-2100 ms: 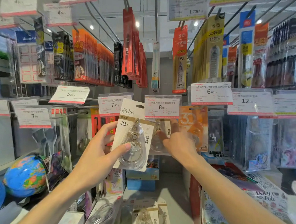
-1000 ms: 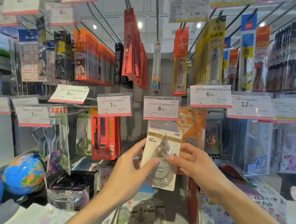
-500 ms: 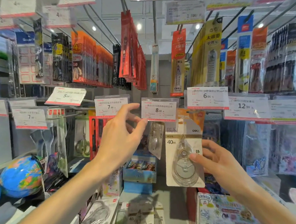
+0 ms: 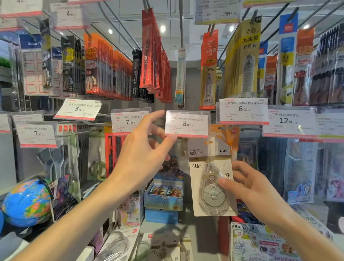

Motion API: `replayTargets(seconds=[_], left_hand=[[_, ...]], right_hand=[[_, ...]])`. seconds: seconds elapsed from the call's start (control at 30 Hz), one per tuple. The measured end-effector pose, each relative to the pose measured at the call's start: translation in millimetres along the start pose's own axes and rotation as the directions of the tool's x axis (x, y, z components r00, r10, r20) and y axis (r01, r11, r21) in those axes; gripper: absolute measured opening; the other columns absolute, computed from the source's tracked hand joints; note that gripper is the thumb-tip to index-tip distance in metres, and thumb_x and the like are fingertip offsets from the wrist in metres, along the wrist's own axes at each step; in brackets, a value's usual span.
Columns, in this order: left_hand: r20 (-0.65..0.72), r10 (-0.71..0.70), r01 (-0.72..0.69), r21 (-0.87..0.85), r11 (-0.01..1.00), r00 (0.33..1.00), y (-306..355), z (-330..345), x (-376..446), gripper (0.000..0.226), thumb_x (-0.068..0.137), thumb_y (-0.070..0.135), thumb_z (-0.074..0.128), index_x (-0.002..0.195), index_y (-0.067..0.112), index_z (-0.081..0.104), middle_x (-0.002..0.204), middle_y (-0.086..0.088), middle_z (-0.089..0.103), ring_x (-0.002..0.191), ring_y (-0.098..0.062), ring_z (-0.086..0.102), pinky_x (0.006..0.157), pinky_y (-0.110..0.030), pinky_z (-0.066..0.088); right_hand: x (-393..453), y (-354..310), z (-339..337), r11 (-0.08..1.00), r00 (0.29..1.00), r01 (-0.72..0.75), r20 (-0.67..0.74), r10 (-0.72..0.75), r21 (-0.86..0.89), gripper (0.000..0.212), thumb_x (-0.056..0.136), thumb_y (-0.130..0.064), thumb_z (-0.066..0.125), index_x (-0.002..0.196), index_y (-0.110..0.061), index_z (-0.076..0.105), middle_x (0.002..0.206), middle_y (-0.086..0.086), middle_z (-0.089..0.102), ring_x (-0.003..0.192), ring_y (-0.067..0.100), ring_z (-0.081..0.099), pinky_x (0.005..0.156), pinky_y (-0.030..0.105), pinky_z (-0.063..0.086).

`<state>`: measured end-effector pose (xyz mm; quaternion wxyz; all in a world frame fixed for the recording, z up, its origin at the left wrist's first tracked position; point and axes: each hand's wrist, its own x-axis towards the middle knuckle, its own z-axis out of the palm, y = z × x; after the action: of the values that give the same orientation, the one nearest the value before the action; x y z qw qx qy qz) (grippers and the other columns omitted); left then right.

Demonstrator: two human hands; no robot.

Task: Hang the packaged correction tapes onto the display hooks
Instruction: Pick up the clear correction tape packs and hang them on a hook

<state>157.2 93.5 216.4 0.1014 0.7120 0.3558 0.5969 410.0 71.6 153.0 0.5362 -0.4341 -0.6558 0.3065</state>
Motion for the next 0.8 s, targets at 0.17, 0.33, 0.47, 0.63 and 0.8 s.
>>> replayTargets(seconds=[0.17,0.33,0.47,0.63,0.8], left_hand=[[-0.012,0.048,-0.049,-0.163,0.985,0.999,14,-9,10,0.044,0.096,0.027,0.068,0.137,0.029,0.056,0.082,0.013,0.063,0.066,-0.018,0.073,0.044,-0.028,0.053],[-0.030,0.077,-0.081,-0.161,0.984,0.997,22,-11,15,0.028,0.100,0.024,0.061,0.128,0.025,0.064,0.088,0.007,0.070,0.066,-0.012,0.072,0.043,-0.026,0.053],[-0.029,0.066,-0.069,-0.157,0.985,0.997,20,-11,14,0.024,0.100,0.025,0.060,0.124,0.024,0.067,0.093,0.007,0.071,0.066,-0.011,0.072,0.043,-0.024,0.052],[-0.031,0.070,-0.074,-0.150,0.986,0.997,18,-12,14,0.020,0.100,0.024,0.061,0.118,0.026,0.069,0.093,0.009,0.072,0.067,-0.010,0.072,0.043,-0.022,0.051],[-0.030,0.061,-0.065,-0.158,0.985,0.998,17,-12,12,0.020,0.100,0.024,0.061,0.118,0.025,0.069,0.095,0.006,0.073,0.069,-0.012,0.073,0.043,-0.022,0.052]], right_hand=[[6,-5,11,0.999,0.999,0.045,0.006,-0.045,-0.006,0.031,0.097,-0.014,0.067,0.125,-0.025,0.062,0.113,-0.013,0.078,0.102,0.005,0.075,0.080,0.016,0.059],[18,-12,23,0.995,0.995,0.096,-0.005,-0.096,-0.003,0.027,0.097,-0.017,0.067,0.123,-0.025,0.062,0.113,-0.015,0.078,0.103,0.002,0.075,0.080,0.015,0.058],[26,-16,30,0.995,0.994,0.103,-0.022,-0.103,-0.001,0.030,0.097,-0.021,0.067,0.125,-0.031,0.059,0.116,-0.015,0.077,0.104,-0.001,0.073,0.081,0.016,0.059],[34,-18,38,0.995,0.994,0.100,-0.031,-0.100,-0.009,0.031,0.097,-0.023,0.068,0.116,-0.043,0.054,0.113,-0.018,0.075,0.101,-0.006,0.072,0.079,0.012,0.058],[38,-20,43,0.995,0.995,0.093,-0.041,-0.092,0.024,0.037,0.098,-0.019,0.066,0.132,-0.030,0.054,0.107,-0.021,0.076,0.097,-0.008,0.073,0.074,0.007,0.055]])
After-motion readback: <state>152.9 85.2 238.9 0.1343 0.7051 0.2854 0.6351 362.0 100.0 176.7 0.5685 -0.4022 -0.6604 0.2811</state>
